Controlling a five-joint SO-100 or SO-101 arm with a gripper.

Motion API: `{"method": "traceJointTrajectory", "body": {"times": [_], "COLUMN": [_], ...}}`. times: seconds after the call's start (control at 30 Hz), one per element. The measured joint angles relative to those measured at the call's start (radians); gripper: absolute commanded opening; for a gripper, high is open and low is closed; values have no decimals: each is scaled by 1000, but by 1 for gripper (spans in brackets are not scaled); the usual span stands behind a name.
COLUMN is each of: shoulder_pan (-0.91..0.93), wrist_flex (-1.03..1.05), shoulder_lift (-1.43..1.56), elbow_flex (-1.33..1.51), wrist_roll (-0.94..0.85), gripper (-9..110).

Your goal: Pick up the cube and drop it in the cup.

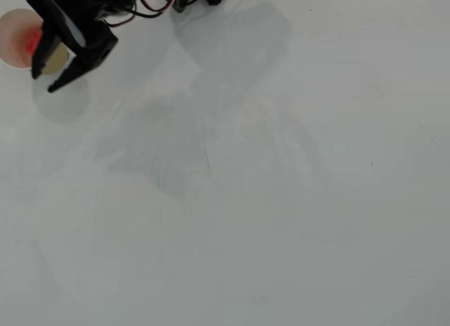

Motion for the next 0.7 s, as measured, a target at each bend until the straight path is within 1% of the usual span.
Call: {"method": "traceJointTrajectory", "body": {"times": [0.23,0.4,0.5,0.57,0.7], "shoulder_pan": [-163,-282,-390,-453,-572], "wrist_flex": [60,67,78,104,224], "shoulder_lift": [64,107,147,184,261], "elbow_flex": [61,120,183,221,267], "wrist_roll": [86,106,110,115,127], "gripper": [8,8,8,8,8]}}
